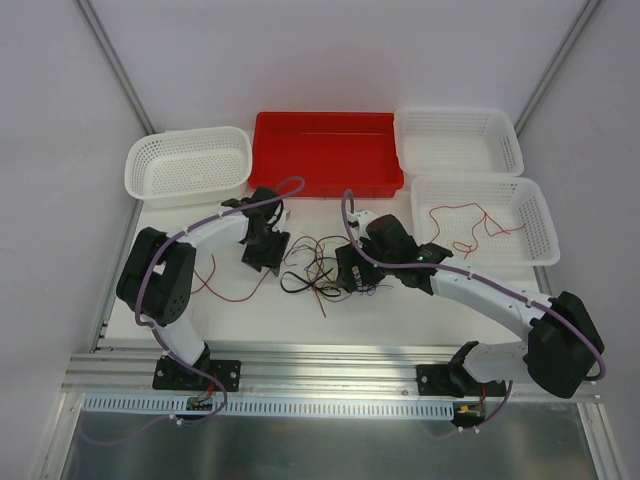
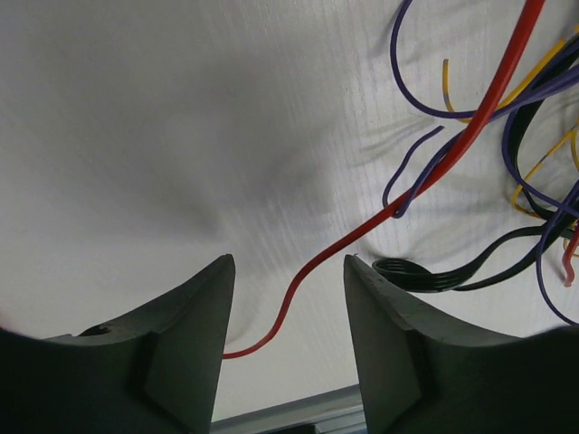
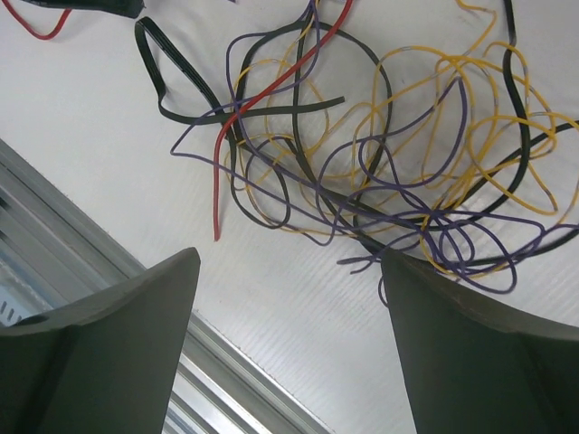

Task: Untangle the cables

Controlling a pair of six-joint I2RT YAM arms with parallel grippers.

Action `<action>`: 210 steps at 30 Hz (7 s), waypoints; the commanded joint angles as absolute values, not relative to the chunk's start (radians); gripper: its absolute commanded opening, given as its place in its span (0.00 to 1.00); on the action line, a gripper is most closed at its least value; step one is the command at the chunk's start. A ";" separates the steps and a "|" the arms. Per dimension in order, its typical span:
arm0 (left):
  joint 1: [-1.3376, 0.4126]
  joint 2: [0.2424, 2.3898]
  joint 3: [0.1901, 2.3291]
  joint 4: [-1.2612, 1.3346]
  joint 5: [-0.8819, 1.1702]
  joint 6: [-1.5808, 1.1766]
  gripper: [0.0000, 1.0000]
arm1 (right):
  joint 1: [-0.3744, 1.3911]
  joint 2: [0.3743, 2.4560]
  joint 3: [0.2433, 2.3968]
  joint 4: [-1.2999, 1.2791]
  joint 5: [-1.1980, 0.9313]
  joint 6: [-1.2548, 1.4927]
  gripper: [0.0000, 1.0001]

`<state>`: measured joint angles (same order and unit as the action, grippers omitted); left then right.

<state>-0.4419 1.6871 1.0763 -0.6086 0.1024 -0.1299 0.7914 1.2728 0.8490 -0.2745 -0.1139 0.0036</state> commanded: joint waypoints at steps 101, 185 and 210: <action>-0.333 0.962 1.078 -0.357 0.224 -0.893 0.00 | 0.983 1.442 0.983 0.331 -0.261 0.046 0.84; -0.190 1.094 0.953 -0.443 -0.132 -0.187 0.99 | -0.223 1.157 1.123 -0.213 0.092 0.038 0.01; -0.190 1.129 0.957 -0.456 -0.130 -0.193 0.99 | -0.390 1.637 1.075 -0.390 -0.244 0.256 0.01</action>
<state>-0.2008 1.1210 0.9653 -0.4561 -0.1165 -0.2077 -0.4171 1.6310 1.0218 -0.3336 -0.2054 0.2798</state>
